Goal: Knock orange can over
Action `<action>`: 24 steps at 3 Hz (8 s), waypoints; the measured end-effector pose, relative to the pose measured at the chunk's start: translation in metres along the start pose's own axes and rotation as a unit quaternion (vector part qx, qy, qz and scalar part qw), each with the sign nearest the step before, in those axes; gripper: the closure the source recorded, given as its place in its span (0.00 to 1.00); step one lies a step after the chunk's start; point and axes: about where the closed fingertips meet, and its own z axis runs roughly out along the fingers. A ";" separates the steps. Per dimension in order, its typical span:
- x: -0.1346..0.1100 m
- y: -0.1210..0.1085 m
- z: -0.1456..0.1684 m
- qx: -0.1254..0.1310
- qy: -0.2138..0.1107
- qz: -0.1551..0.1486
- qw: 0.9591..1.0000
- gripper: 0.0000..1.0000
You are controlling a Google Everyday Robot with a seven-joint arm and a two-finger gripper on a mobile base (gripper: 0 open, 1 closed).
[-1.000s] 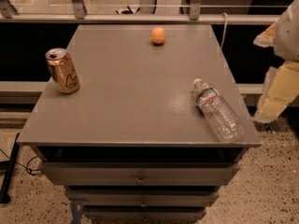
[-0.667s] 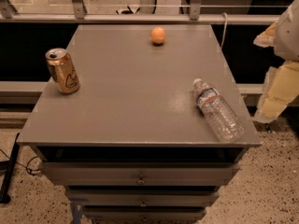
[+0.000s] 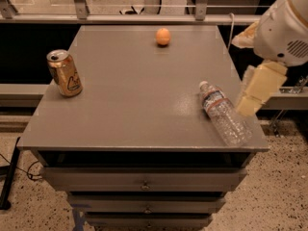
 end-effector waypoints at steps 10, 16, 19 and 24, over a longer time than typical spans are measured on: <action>-0.291 -0.045 0.201 -0.045 -0.437 0.003 0.898 0.00; -0.371 -0.017 0.272 -0.131 -0.481 0.015 0.867 0.64; -0.332 -0.081 0.242 -0.128 -0.404 -0.016 0.906 1.00; -0.222 -0.059 0.204 -0.191 0.010 -0.251 0.949 1.00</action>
Offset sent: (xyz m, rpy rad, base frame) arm 0.0295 0.2218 0.0322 0.5713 -0.0353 0.3076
